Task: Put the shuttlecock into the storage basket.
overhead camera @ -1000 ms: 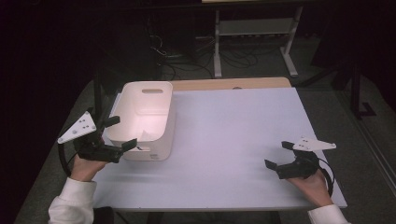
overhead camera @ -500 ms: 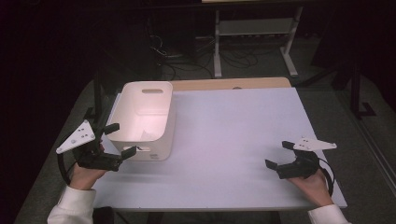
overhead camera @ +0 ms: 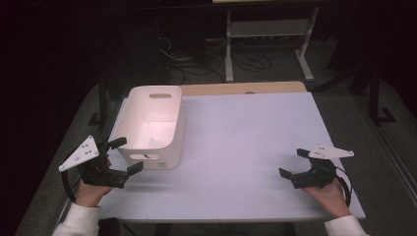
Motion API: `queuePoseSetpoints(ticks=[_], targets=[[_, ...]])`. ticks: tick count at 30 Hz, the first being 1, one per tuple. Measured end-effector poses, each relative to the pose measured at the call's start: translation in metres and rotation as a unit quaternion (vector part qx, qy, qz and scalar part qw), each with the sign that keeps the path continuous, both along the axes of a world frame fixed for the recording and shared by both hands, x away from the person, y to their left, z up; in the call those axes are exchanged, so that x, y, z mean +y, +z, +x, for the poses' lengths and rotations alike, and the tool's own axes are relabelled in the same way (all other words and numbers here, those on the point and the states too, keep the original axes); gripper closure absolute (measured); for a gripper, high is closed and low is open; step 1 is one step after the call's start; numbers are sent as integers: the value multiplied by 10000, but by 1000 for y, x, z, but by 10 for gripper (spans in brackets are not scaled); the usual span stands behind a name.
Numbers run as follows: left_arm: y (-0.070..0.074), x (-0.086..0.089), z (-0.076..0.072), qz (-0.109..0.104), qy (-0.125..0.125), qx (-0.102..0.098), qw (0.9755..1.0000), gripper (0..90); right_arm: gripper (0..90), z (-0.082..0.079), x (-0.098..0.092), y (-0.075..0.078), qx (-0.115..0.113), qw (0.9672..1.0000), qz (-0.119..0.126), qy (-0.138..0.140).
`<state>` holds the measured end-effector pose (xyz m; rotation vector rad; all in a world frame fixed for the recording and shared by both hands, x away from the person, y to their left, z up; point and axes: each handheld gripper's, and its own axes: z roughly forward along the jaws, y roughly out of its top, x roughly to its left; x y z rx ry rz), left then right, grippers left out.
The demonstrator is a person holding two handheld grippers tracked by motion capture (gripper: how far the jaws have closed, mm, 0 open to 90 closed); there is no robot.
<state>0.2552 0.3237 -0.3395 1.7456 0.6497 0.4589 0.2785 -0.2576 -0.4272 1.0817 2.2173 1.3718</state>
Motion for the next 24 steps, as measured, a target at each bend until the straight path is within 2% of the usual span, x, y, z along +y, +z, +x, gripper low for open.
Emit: queuePoseSetpoints(ticks=[3, 5, 6, 7, 9, 17, 24], targets=[[-2, 1, -2, 25, -22, -26, 10000, 0, 0, 0, 0, 0, -3, 10000, -1, -1], [-4, 0, -4, -34, -31, -25, 10000, 0, 0, 0, 0, 0, 16, 10000, 2, -8], [-5, 1, -5, 18, -46, -38, 10000, 0, 0, 0, 0, 0, 16, 10000, 1, -7], [-6, 0, -6, -41, -33, -16, 10000, 0, 0, 0, 0, 0, 16, 10000, 3, -6], [-10, 1, -7, 8, -61, 13, 10000, 0, 0, 0, 0, 0, 16, 10000, 2, -6], [-21, 5, -13, -162, -153, -67, 9997, 0, 0, 1, 0, -1, 6, 10000, -21, -4], [-34, 6, -16, -69, -116, -94, 9999, 0, 0, 1, 0, -1, 10, 10000, -26, -6]])
